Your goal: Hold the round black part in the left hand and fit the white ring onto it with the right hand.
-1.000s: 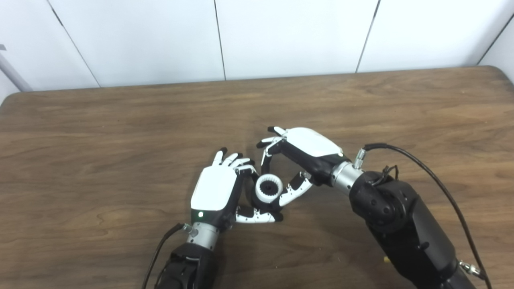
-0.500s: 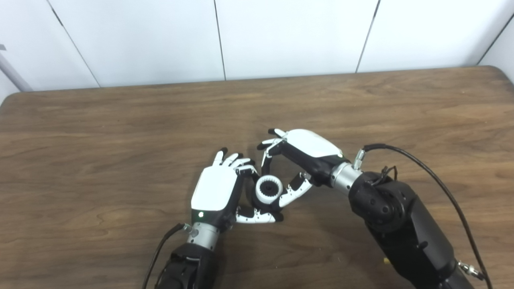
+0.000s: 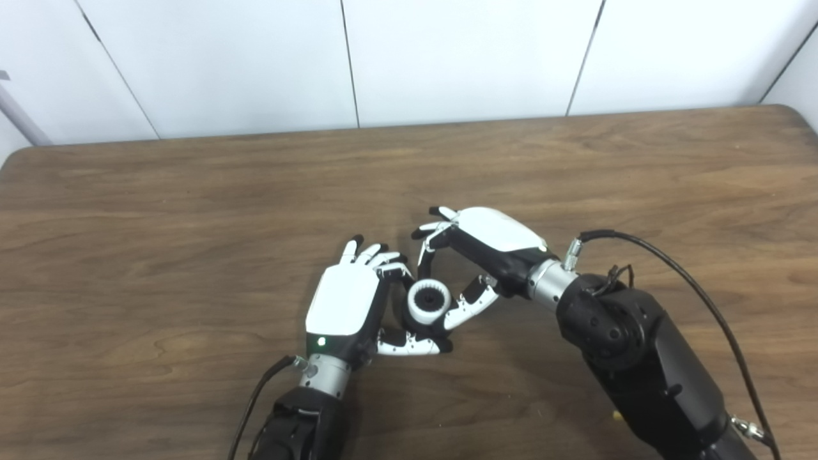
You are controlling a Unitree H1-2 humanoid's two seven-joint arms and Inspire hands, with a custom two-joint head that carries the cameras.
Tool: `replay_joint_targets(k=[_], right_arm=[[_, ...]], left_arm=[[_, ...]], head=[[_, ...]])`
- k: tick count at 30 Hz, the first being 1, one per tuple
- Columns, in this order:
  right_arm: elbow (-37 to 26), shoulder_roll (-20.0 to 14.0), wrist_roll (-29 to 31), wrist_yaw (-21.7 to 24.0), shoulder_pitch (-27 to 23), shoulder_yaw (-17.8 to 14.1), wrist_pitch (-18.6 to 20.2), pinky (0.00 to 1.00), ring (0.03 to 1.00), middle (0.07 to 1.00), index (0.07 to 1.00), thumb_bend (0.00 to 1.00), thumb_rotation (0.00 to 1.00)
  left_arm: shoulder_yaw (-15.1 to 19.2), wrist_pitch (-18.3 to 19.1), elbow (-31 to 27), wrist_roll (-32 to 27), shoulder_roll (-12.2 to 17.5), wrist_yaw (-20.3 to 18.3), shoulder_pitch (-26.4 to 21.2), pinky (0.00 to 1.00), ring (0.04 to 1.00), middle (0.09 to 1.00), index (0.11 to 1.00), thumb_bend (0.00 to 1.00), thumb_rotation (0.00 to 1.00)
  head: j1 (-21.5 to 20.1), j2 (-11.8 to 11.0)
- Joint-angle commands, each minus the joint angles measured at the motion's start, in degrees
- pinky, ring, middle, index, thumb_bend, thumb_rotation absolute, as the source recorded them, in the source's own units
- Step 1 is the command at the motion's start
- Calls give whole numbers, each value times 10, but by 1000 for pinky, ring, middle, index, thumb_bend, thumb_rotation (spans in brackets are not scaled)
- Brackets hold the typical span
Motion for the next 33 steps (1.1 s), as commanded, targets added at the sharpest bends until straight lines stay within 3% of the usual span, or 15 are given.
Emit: replay_joint_targets(k=[1, 7, 16, 33], right_arm=[[-10, -3, -1, -7, -24, -4, -14, 1000, 1000, 886, 629, 932, 295], [-11, -4, -3, -9, -25, -7, -12, 1000, 1000, 894, 642, 998, 305], [-20, -9, -3, 1, -27, -13, -4, 1000, 1000, 894, 639, 979, 287], [-49, -47, 11, 3, -10, -75, 8, 1000, 1000, 896, 688, 984, 303]], left_arm=[[-7, 0, 5, 6, -4, -10, -3, 1000, 885, 788, 483, 524, 51], [-8, 0, 5, 9, -4, -10, -3, 1000, 884, 788, 483, 524, 52], [-6, -3, 6, 8, -2, -6, -4, 1000, 880, 786, 483, 524, 52], [1, -5, 8, 3, 4, -8, -4, 1000, 884, 790, 483, 524, 53]], head=[[0, 0], [0, 0], [-2, 3], [-8, 1]])
